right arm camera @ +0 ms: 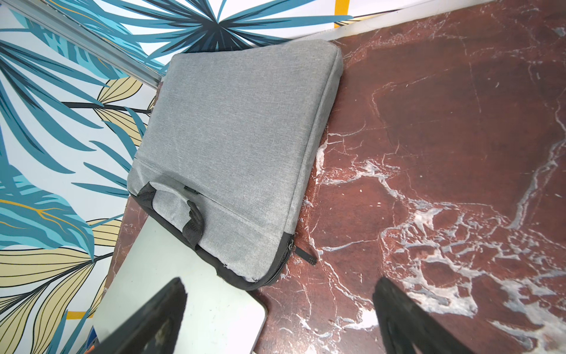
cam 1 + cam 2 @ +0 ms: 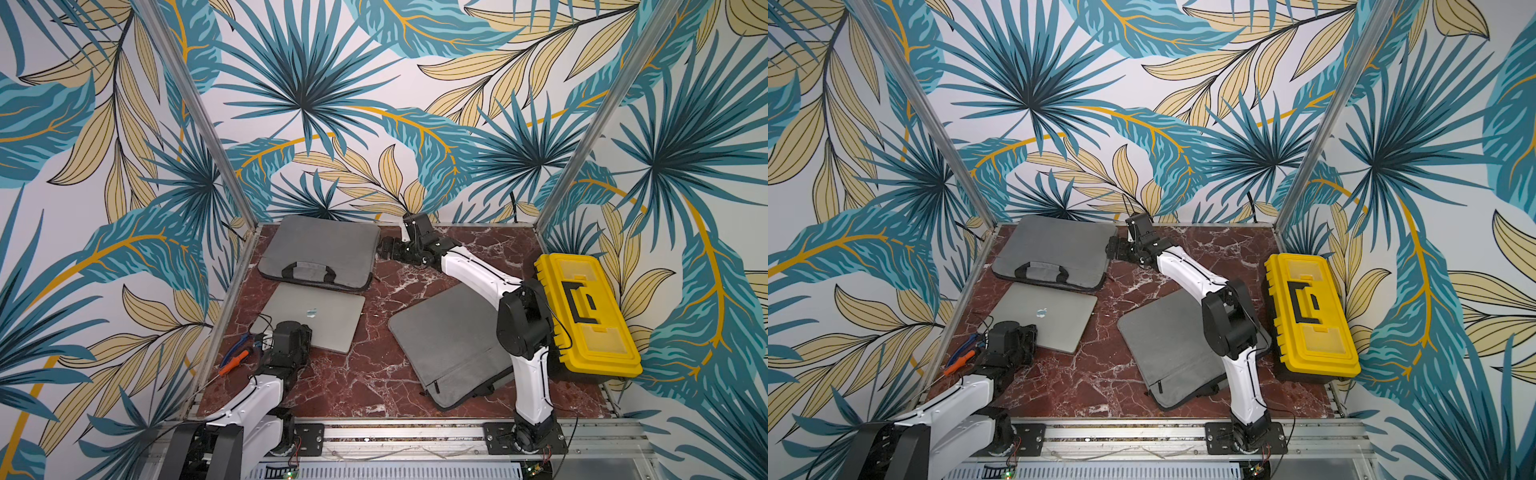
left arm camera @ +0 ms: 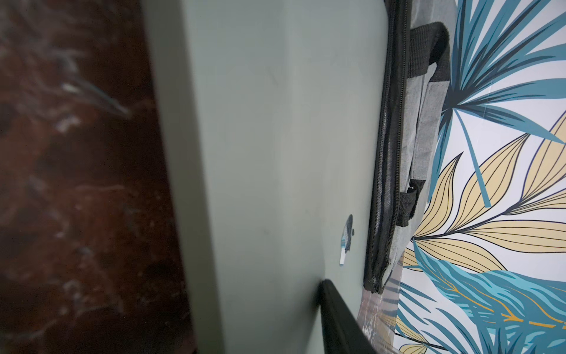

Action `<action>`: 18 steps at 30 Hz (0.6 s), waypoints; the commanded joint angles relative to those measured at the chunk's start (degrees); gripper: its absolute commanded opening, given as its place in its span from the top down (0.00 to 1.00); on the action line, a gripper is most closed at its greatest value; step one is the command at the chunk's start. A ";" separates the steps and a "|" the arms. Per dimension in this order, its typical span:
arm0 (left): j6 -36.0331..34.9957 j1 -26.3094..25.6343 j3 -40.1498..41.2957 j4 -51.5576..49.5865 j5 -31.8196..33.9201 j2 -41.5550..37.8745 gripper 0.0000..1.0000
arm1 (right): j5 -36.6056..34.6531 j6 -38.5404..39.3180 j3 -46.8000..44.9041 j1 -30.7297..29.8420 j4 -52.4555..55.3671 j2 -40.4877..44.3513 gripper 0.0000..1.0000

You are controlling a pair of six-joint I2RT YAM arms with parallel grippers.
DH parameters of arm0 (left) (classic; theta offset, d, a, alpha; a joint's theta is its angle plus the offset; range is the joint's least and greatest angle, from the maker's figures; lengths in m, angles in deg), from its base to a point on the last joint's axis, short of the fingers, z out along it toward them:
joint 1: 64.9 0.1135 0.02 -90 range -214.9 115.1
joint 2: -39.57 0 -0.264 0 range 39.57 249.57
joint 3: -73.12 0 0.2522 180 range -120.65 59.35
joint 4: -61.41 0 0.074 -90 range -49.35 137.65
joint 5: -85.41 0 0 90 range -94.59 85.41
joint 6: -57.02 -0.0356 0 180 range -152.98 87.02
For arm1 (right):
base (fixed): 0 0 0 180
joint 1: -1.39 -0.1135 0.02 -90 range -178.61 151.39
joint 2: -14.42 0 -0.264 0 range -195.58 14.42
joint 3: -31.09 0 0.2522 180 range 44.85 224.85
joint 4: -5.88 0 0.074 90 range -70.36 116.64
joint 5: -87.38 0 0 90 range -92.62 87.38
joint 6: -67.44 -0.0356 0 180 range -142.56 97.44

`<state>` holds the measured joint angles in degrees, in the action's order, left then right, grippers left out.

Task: Open the zippered laptop bag and take out the laptop
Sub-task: Place the laptop at the center of the board.

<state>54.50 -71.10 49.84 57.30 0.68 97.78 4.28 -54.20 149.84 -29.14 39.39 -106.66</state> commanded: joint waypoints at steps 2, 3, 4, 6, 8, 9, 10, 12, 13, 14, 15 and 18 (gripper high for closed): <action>-1.03 -2.53 0.55 -3.85 -3.32 0.27 0.61 | 0.34 1.14 -0.58 -0.25 -0.03 2.13 0.04; -0.20 -2.87 1.19 -3.85 -2.97 0.01 0.61 | 0.31 1.28 -0.58 -0.24 0.11 2.18 0.04; 0.66 -3.30 1.86 -3.85 -2.60 -0.30 0.61 | 0.23 1.49 -0.58 -0.24 0.36 2.32 0.04; 1.41 -4.17 2.55 -3.85 -2.33 -0.64 0.60 | 0.22 1.84 -0.34 -0.24 0.94 2.46 0.04; 2.01 -4.87 2.90 -3.81 -2.36 -0.52 0.58 | 0.07 2.23 0.49 -0.28 2.17 2.44 0.04; 2.12 -5.11 3.04 -3.85 -1.48 -0.48 0.57 | 0.05 2.36 0.93 -0.26 2.74 2.42 0.04; 2.37 -5.23 3.31 -3.85 -0.46 -0.34 0.57 | -0.02 2.58 1.40 -0.26 3.34 2.35 0.04; 2.94 -5.32 3.66 -3.81 -0.07 0.13 0.56 | -0.34 2.86 1.95 -0.29 4.37 2.40 0.04; 3.10 -5.32 3.80 -3.81 -0.09 0.31 0.56 | -0.54 2.91 1.97 -0.31 4.65 2.53 0.04; 3.09 -5.31 3.79 -3.72 -0.01 0.64 0.56 | -0.77 3.03 1.97 -0.27 4.86 2.71 0.04; 3.11 -5.32 3.64 -3.76 -0.05 1.03 0.56 | -0.96 2.99 1.84 -0.30 5.01 2.87 0.04; 2.30 -5.40 2.62 -3.76 -0.24 2.57 0.56 | -1.44 3.06 1.60 -0.31 5.34 3.30 0.04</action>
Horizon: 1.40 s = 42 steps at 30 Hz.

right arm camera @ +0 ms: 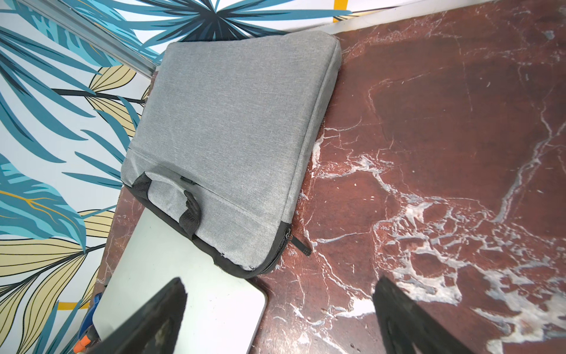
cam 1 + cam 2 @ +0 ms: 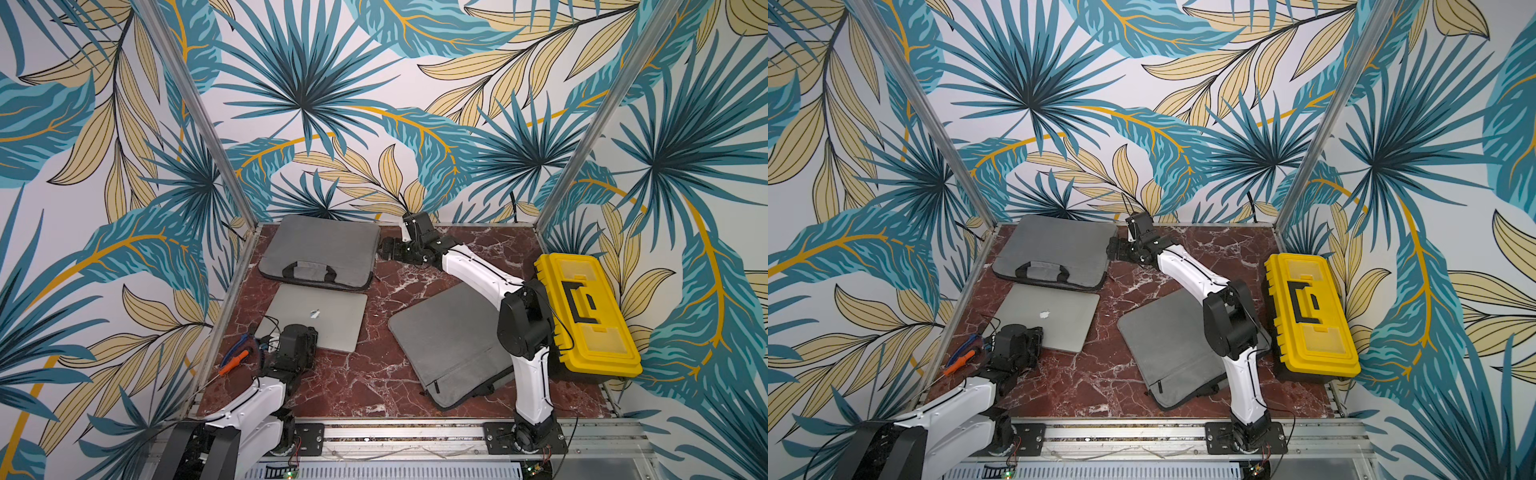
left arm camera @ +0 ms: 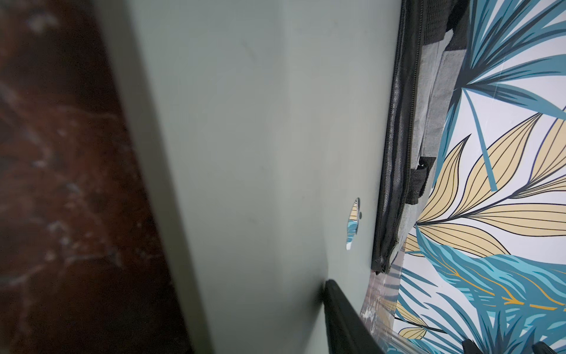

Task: Open the zippered laptop bag and take out the laptop
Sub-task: Place the laptop at the center of the board.

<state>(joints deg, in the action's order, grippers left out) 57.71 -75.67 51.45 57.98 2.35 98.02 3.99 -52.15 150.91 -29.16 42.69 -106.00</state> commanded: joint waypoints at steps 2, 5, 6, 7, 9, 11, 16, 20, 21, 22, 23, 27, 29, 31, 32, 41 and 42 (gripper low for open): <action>-1.37 -1.05 -0.10 -4.44 -2.38 3.78 0.56 | -1.34 1.02 0.81 -0.24 2.43 2.41 0.04; -1.75 -1.69 -1.39 -4.44 -3.07 5.70 0.56 | -1.33 1.06 1.64 -0.22 3.25 1.93 0.03; -1.70 -2.03 -1.63 -4.44 -3.22 6.24 0.56 | -1.17 1.03 1.78 -0.22 3.38 1.84 0.04; -1.51 -2.36 -1.76 -4.44 -3.25 6.82 0.56 | -1.09 1.00 1.87 -0.24 3.38 1.82 0.03; -0.81 -3.09 -1.68 -4.39 -3.25 7.57 0.56 | -1.03 0.59 1.78 -0.28 3.29 1.86 0.04; -0.23 -3.79 -1.43 -4.44 -4.04 8.21 0.56 | -1.07 0.45 1.52 -0.22 3.10 1.98 0.04; 0.87 -4.96 -0.96 -4.44 -6.09 10.53 0.55 | -1.17 0.30 0.99 -0.22 3.19 2.08 0.04; 1.36 -5.06 -1.06 -4.44 -7.36 13.17 0.55 | -1.28 0.33 0.99 -0.22 3.36 2.13 0.04; 1.57 -5.03 -0.98 -4.44 -7.67 13.70 0.55 | -1.40 0.45 0.99 -0.29 3.49 2.25 0.03; 1.79 -5.06 -0.94 -4.44 -7.86 14.03 0.55 | -1.50 0.65 0.95 -0.26 3.72 2.31 0.03; 1.92 -5.05 -0.73 -4.44 -7.96 14.22 0.55 | -1.67 0.76 0.91 -0.28 3.96 2.43 0.03; 2.74 -5.01 0.42 -4.52 -7.70 13.51 0.55 | -2.65 0.98 -0.64 -0.22 3.92 3.56 0.03; 3.35 -5.03 1.23 -4.52 -7.54 12.78 0.53 | -2.99 1.02 -1.56 -0.27 3.84 4.11 0.03; 3.87 -5.04 2.36 -4.53 -7.37 11.76 0.51 | -3.21 1.05 -2.53 -0.24 3.66 4.72 0.03; 4.09 -4.98 2.74 -4.53 -7.29 11.32 0.51 | -3.40 1.02 -2.97 -0.24 3.52 4.95 0.04; 4.65 -5.02 3.59 -5.26 -7.25 8.98 0.47 | -4.45 0.84 -6.39 -0.22 2.52 7.25 0.03; 4.81 -4.98 3.59 -5.63 -7.36 8.64 0.46 | -4.75 0.97 -6.99 -0.29 2.48 7.58 0.03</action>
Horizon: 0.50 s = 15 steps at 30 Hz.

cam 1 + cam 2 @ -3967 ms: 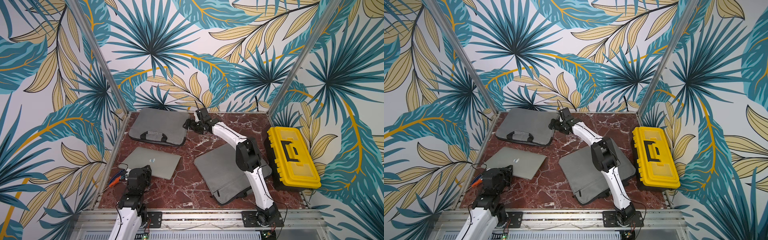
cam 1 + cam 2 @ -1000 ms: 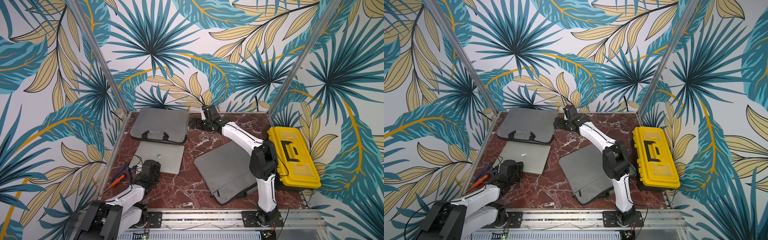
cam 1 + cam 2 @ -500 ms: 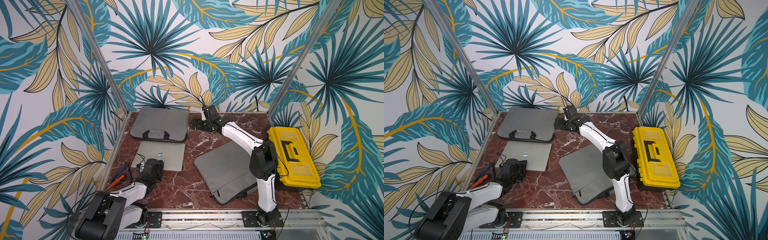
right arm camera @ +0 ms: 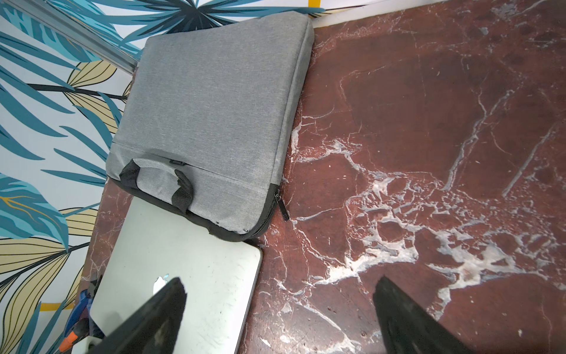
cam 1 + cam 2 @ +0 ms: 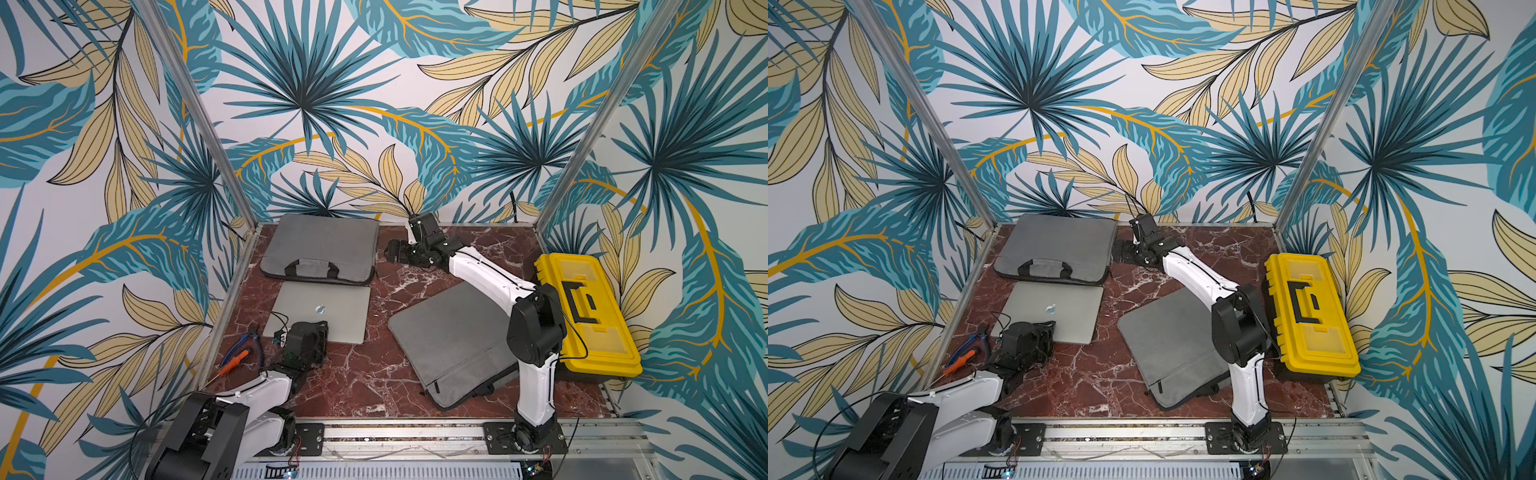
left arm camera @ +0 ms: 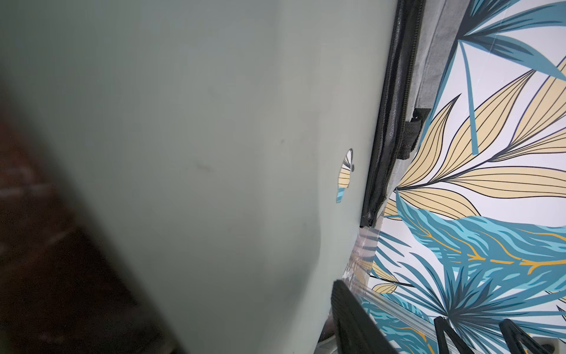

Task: Open the zippered laptop bag and take out the laptop
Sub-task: Place the laptop at the center of the board.

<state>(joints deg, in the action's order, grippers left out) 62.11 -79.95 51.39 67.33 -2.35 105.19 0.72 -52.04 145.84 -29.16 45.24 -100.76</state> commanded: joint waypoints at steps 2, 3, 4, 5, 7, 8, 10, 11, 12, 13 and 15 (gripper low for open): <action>0.54 -0.76 3.92 -15.44 -3.09 0.63 0.44 | -2.06 0.86 -3.12 -0.22 -0.03 2.95 0.03; 0.72 -0.77 4.05 -16.07 -3.32 -0.06 0.43 | -2.27 0.87 -3.91 -0.21 -0.03 3.32 0.03; 1.04 -0.75 4.26 -16.46 -3.59 -0.83 0.41 | -2.61 0.86 -4.69 -0.18 0.03 3.67 0.03; 1.31 -0.77 4.51 -16.83 -3.77 -1.66 0.40 | -2.96 0.89 -5.27 -0.13 0.20 3.96 0.03; 2.03 -0.71 4.89 -18.35 -4.03 -4.07 0.38 | -3.77 0.89 -6.57 -0.08 0.91 4.68 0.03; 2.34 -0.77 4.97 -19.15 -4.08 -5.30 0.37 | -4.31 0.95 -7.20 -0.10 1.30 5.11 0.03; 2.62 -0.77 4.81 -22.44 -3.93 -8.85 0.35 | -5.30 1.22 -8.83 -0.01 1.80 6.18 0.02; 2.62 -0.70 4.57 -24.18 -3.83 -10.50 0.35 | -5.72 1.30 -9.64 0.12 1.97 6.74 0.02; 2.65 -0.71 4.29 -26.34 -3.59 -12.58 0.34 | -6.17 1.35 -10.59 0.24 2.08 7.31 0.02; 2.69 -0.73 4.04 -28.51 -3.23 -14.77 0.33 | -6.36 1.35 -11.74 0.40 2.06 8.07 0.02; 3.16 -0.77 3.84 -32.31 -2.65 -18.85 0.29 | -7.02 1.61 -13.79 0.72 2.33 9.41 0.01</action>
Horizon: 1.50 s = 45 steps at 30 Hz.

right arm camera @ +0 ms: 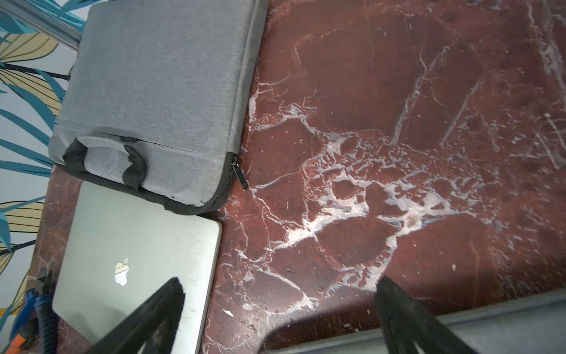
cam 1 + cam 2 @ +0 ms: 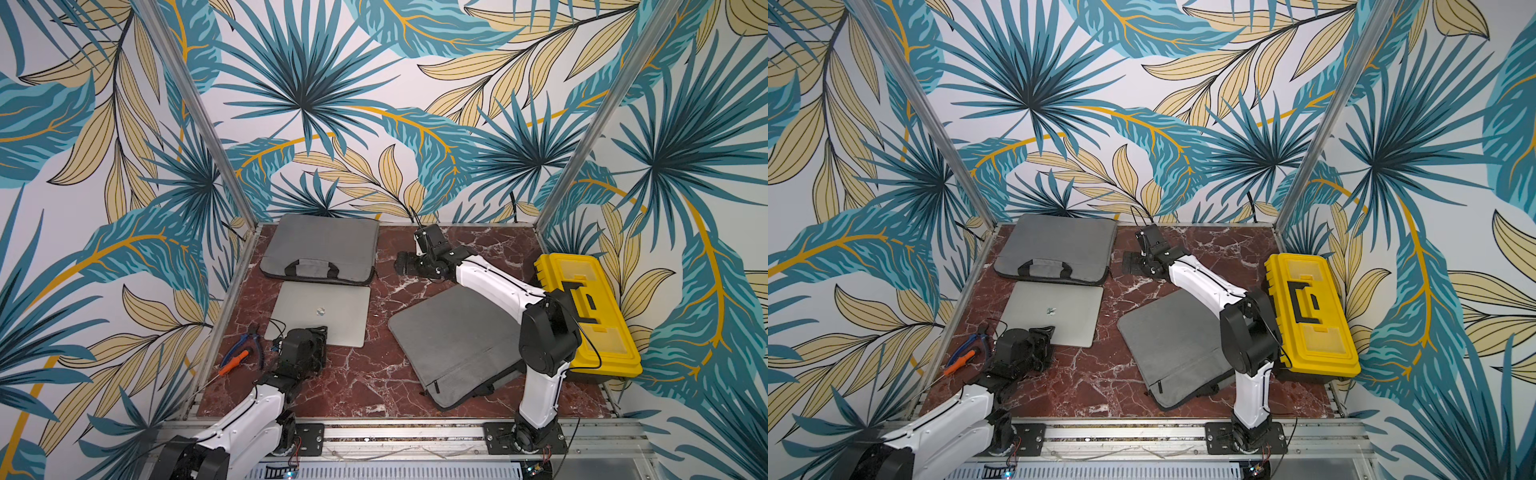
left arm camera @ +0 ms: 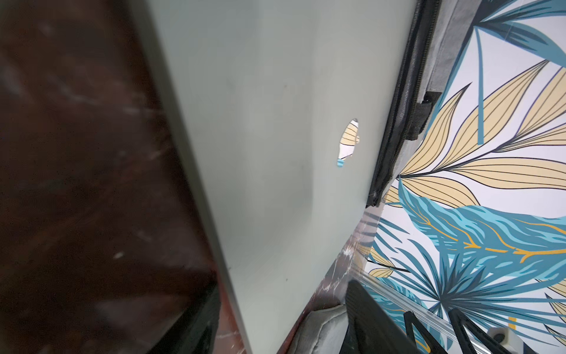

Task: Open the zippered laptop bag and take out the laptop
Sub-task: Place the laptop at the center of the board, then adjust the zippered laptop bag at the center of the board.

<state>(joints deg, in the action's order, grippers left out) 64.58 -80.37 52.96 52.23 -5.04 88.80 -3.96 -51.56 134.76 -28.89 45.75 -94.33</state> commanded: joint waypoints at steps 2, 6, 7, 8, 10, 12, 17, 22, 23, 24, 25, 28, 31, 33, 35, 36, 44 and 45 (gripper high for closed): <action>1.53 -0.35 2.26 -20.71 0.27 -6.54 0.26 | -3.87 1.48 -4.73 0.64 2.54 4.45 0.01; 0.89 -0.31 1.64 -27.10 0.96 -16.10 0.21 | -7.17 1.64 -8.55 1.44 4.38 7.45 0.00; -0.09 -0.35 1.11 -27.72 1.50 -18.06 0.20 | -8.02 1.79 -9.41 1.62 4.94 8.04 0.00; -1.60 -0.29 0.30 -28.40 2.32 -20.07 0.18 | -9.18 1.94 -10.18 1.95 5.68 8.64 0.00; -5.11 -0.34 -1.77 -28.62 3.35 -22.70 0.14 | -11.45 1.81 -11.56 2.37 7.58 9.92 0.00; -9.98 -0.30 -4.67 -28.35 6.46 -23.83 0.13 | -13.86 1.20 -13.96 2.49 8.73 11.75 0.00; -26.07 -0.29 -12.48 -21.91 6.59 -17.78 0.06 | -18.82 -2.83 -20.29 3.26 10.52 17.08 0.00; -43.39 -0.36 -23.79 -14.48 -3.25 -0.10 0.00 | -23.19 -6.89 -25.13 4.51 14.63 21.49 0.00; -46.67 -0.55 -26.62 -13.17 -6.79 4.19 0.00 | -23.39 -7.57 -25.96 4.84 15.31 22.22 0.00; -49.83 -0.96 -29.62 -12.17 -10.15 8.36 0.00 | -23.36 -8.33 -26.87 5.11 15.92 23.16 0.00; -52.31 -1.60 -32.36 -11.97 -12.42 12.09 0.00 | -23.41 -9.09 -27.78 5.36 16.41 23.90 0.00; -59.71 -5.25 -40.44 -11.98 -17.47 22.37 0.00 | -22.87 -11.97 -31.41 5.89 17.13 27.19 0.00; -65.51 -8.83 -47.37 -12.05 -22.57 31.95 0.00 | -22.61 -14.98 -35.70 6.03 17.15 30.92 0.00; -68.36 -10.77 -51.34 -12.12 -25.96 37.69 0.00 | -22.60 -16.90 -38.14 6.19 17.54 32.95 0.00; -71.15 -12.13 -54.93 -12.07 -29.47 43.36 0.00 | -22.68 -18.77 -40.34 6.12 18.13 34.70 0.00; -72.28 -12.43 -56.57 -12.11 -31.58 45.58 0.00 | -22.65 -19.66 -41.16 6.16 18.38 35.24 0.00; -83.38 -17.10 -68.18 -22.01 -30.75 58.24 0.01 | -21.62 -23.98 -47.34 6.20 19.19 39.41 0.00; -84.31 -17.38 -69.05 -23.42 -30.11 59.18 0.01 | -21.29 -24.25 -47.72 6.18 18.89 39.40 0.00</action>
<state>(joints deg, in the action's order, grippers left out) -12.95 -96.56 -11.60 34.37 -35.47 146.78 -25.64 -73.04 88.95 -22.95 63.45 -55.60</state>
